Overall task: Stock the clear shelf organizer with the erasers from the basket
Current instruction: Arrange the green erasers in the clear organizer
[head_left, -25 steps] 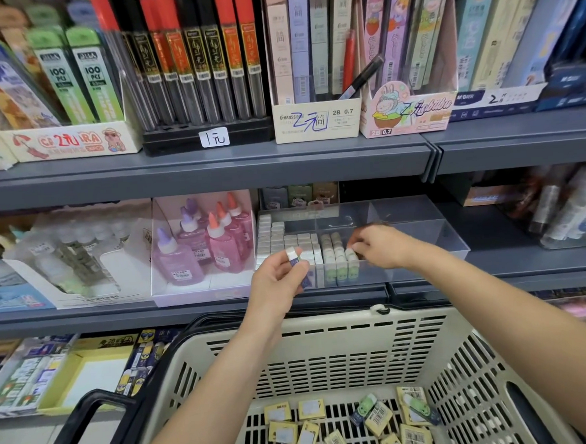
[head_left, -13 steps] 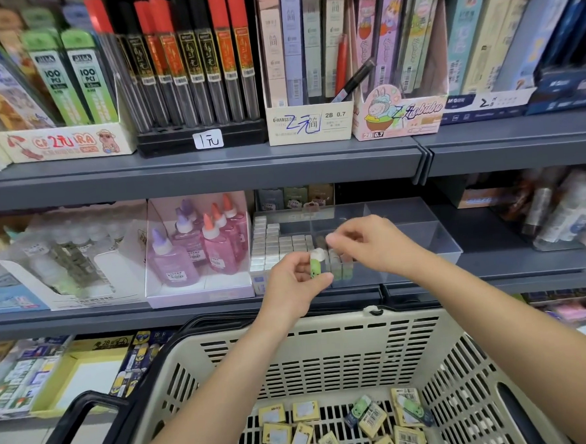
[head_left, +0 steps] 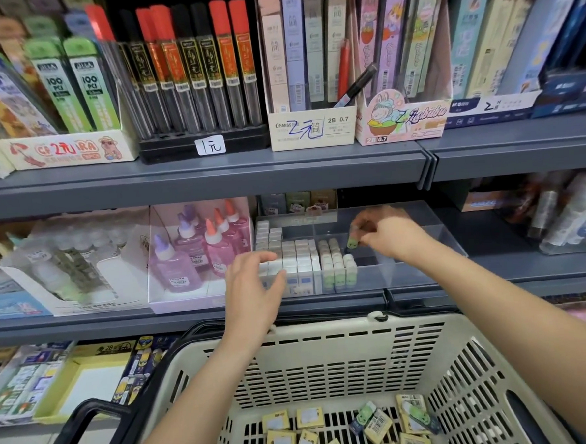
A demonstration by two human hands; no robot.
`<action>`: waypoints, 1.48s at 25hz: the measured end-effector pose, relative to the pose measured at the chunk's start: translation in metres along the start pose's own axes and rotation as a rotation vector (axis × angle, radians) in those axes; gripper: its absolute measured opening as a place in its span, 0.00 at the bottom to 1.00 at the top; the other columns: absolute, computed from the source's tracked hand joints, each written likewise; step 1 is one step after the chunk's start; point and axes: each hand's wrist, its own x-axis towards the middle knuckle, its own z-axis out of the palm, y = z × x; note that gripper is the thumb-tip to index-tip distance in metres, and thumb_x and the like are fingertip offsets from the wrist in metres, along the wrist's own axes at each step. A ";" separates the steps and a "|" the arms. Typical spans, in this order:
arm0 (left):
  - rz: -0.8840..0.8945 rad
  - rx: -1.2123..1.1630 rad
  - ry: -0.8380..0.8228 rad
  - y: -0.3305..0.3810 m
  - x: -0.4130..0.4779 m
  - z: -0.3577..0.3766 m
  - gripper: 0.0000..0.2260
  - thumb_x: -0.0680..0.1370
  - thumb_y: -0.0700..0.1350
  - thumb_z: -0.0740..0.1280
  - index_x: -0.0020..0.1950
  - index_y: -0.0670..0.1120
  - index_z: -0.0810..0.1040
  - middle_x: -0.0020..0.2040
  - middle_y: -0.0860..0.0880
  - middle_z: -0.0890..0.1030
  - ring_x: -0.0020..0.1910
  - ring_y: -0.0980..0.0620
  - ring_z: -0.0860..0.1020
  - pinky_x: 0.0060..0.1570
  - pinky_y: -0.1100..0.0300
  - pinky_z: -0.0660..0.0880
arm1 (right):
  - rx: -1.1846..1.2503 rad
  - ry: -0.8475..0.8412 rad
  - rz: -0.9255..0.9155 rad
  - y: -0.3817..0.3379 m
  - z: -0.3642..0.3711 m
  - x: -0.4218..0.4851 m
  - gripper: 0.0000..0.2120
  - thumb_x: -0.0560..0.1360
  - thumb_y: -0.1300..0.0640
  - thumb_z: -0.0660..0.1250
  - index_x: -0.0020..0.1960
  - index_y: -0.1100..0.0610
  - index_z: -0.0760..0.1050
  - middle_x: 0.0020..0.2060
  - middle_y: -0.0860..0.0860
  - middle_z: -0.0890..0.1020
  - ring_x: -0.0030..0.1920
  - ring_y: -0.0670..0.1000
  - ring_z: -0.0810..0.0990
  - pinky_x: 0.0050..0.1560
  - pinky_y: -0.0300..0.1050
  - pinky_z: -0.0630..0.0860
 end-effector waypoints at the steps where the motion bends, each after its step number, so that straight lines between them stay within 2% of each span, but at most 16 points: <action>1: -0.016 0.033 0.007 -0.006 0.000 -0.001 0.13 0.74 0.45 0.70 0.56 0.52 0.73 0.55 0.54 0.71 0.59 0.53 0.68 0.60 0.61 0.64 | -0.012 -0.049 0.005 0.000 0.006 0.002 0.05 0.75 0.58 0.65 0.47 0.52 0.79 0.45 0.50 0.83 0.49 0.53 0.80 0.51 0.41 0.75; 3: -0.071 0.079 -0.010 -0.015 0.001 -0.001 0.20 0.73 0.46 0.70 0.63 0.48 0.70 0.60 0.50 0.70 0.62 0.52 0.66 0.63 0.60 0.62 | -0.046 -0.172 0.011 -0.002 0.015 0.003 0.08 0.77 0.58 0.62 0.53 0.54 0.79 0.53 0.54 0.82 0.52 0.55 0.80 0.56 0.45 0.75; 5: -0.116 0.058 -0.055 -0.019 0.000 0.000 0.24 0.73 0.46 0.71 0.66 0.46 0.67 0.63 0.48 0.69 0.64 0.51 0.66 0.65 0.58 0.63 | -0.146 -0.272 0.012 -0.004 0.018 0.004 0.13 0.80 0.57 0.57 0.61 0.56 0.75 0.59 0.55 0.78 0.57 0.55 0.77 0.57 0.43 0.72; 8: -0.142 0.013 -0.070 -0.019 -0.001 0.004 0.24 0.74 0.45 0.70 0.67 0.46 0.66 0.64 0.48 0.68 0.64 0.52 0.68 0.66 0.54 0.66 | -0.190 -0.336 0.025 -0.003 0.020 0.006 0.17 0.81 0.57 0.52 0.67 0.58 0.70 0.65 0.56 0.74 0.62 0.56 0.73 0.60 0.43 0.68; 12: -0.174 -0.031 -0.058 -0.017 -0.003 0.003 0.23 0.74 0.43 0.69 0.67 0.45 0.67 0.63 0.49 0.68 0.64 0.52 0.68 0.66 0.53 0.67 | -0.251 -0.366 -0.009 -0.003 0.020 0.006 0.17 0.81 0.58 0.52 0.68 0.59 0.68 0.67 0.57 0.71 0.65 0.57 0.70 0.62 0.42 0.66; 16: -0.148 -0.060 -0.042 -0.014 -0.012 -0.007 0.20 0.75 0.43 0.68 0.65 0.46 0.68 0.61 0.52 0.69 0.62 0.53 0.69 0.63 0.52 0.69 | -0.250 -0.316 -0.012 -0.004 0.012 -0.002 0.16 0.81 0.60 0.53 0.65 0.62 0.71 0.61 0.59 0.76 0.60 0.58 0.75 0.60 0.45 0.71; 18: -0.117 -0.059 -0.023 -0.014 -0.022 -0.016 0.18 0.75 0.44 0.68 0.64 0.49 0.69 0.58 0.53 0.70 0.58 0.54 0.70 0.59 0.54 0.71 | -0.194 -0.231 -0.011 -0.001 0.005 -0.010 0.15 0.80 0.60 0.55 0.61 0.64 0.74 0.56 0.60 0.79 0.59 0.58 0.77 0.60 0.50 0.71; 20: -0.095 -0.073 -0.047 -0.013 -0.036 -0.031 0.16 0.74 0.46 0.68 0.60 0.54 0.70 0.55 0.56 0.71 0.51 0.56 0.74 0.50 0.63 0.73 | -0.097 -0.051 -0.057 0.000 0.001 -0.029 0.13 0.79 0.58 0.58 0.58 0.63 0.76 0.50 0.55 0.83 0.54 0.55 0.80 0.57 0.49 0.74; 22: -0.071 -0.030 -0.174 -0.015 -0.055 -0.050 0.14 0.74 0.48 0.69 0.57 0.57 0.70 0.52 0.60 0.73 0.46 0.61 0.74 0.43 0.73 0.70 | 0.092 0.081 -0.137 -0.006 0.007 -0.063 0.10 0.78 0.55 0.61 0.56 0.55 0.77 0.43 0.47 0.84 0.47 0.47 0.82 0.51 0.43 0.77; 24: -0.037 0.075 -0.372 -0.022 -0.079 -0.067 0.12 0.73 0.48 0.69 0.54 0.57 0.71 0.52 0.60 0.74 0.49 0.64 0.73 0.47 0.73 0.69 | 0.247 -0.035 -0.199 -0.016 0.029 -0.103 0.07 0.76 0.51 0.62 0.52 0.47 0.77 0.38 0.39 0.82 0.40 0.38 0.81 0.42 0.34 0.77; 26: -0.072 0.132 -0.514 -0.031 -0.106 -0.084 0.10 0.74 0.49 0.69 0.52 0.57 0.73 0.53 0.59 0.76 0.51 0.64 0.74 0.49 0.67 0.71 | 0.183 -0.307 -0.259 -0.023 0.071 -0.138 0.08 0.76 0.48 0.63 0.52 0.45 0.77 0.38 0.36 0.80 0.38 0.34 0.79 0.40 0.30 0.74; 29: -0.134 0.133 -0.530 -0.046 -0.129 -0.100 0.08 0.74 0.47 0.69 0.52 0.54 0.75 0.50 0.59 0.77 0.51 0.62 0.75 0.51 0.63 0.73 | -0.010 -0.577 -0.387 -0.031 0.148 -0.164 0.12 0.77 0.49 0.61 0.57 0.52 0.76 0.50 0.45 0.81 0.46 0.43 0.79 0.44 0.38 0.73; 31: -0.169 0.147 -0.488 -0.054 -0.137 -0.103 0.08 0.75 0.46 0.68 0.54 0.52 0.76 0.50 0.59 0.77 0.51 0.62 0.75 0.51 0.67 0.71 | -0.061 -0.704 -0.416 -0.045 0.204 -0.174 0.15 0.78 0.52 0.61 0.62 0.55 0.74 0.58 0.52 0.78 0.55 0.52 0.77 0.50 0.44 0.74; 33: -0.156 0.230 -0.467 -0.060 -0.140 -0.100 0.10 0.76 0.47 0.67 0.56 0.50 0.76 0.52 0.57 0.77 0.51 0.62 0.74 0.50 0.71 0.67 | -0.139 -0.749 -0.461 -0.059 0.250 -0.181 0.21 0.77 0.53 0.62 0.68 0.56 0.68 0.63 0.55 0.73 0.62 0.56 0.72 0.56 0.48 0.72; 35: -0.109 0.303 -0.521 -0.064 -0.141 -0.096 0.11 0.76 0.48 0.66 0.58 0.49 0.75 0.54 0.55 0.77 0.52 0.61 0.73 0.51 0.69 0.66 | -0.250 -0.764 -0.530 -0.065 0.282 -0.189 0.28 0.76 0.51 0.64 0.72 0.56 0.61 0.65 0.56 0.69 0.64 0.58 0.69 0.59 0.51 0.70; 37: -0.082 0.335 -0.592 -0.067 -0.141 -0.094 0.11 0.77 0.48 0.65 0.58 0.49 0.75 0.56 0.53 0.77 0.55 0.58 0.74 0.53 0.65 0.69 | -0.381 -0.724 -0.628 -0.060 0.296 -0.196 0.28 0.75 0.54 0.64 0.72 0.58 0.61 0.63 0.57 0.70 0.62 0.59 0.70 0.58 0.52 0.70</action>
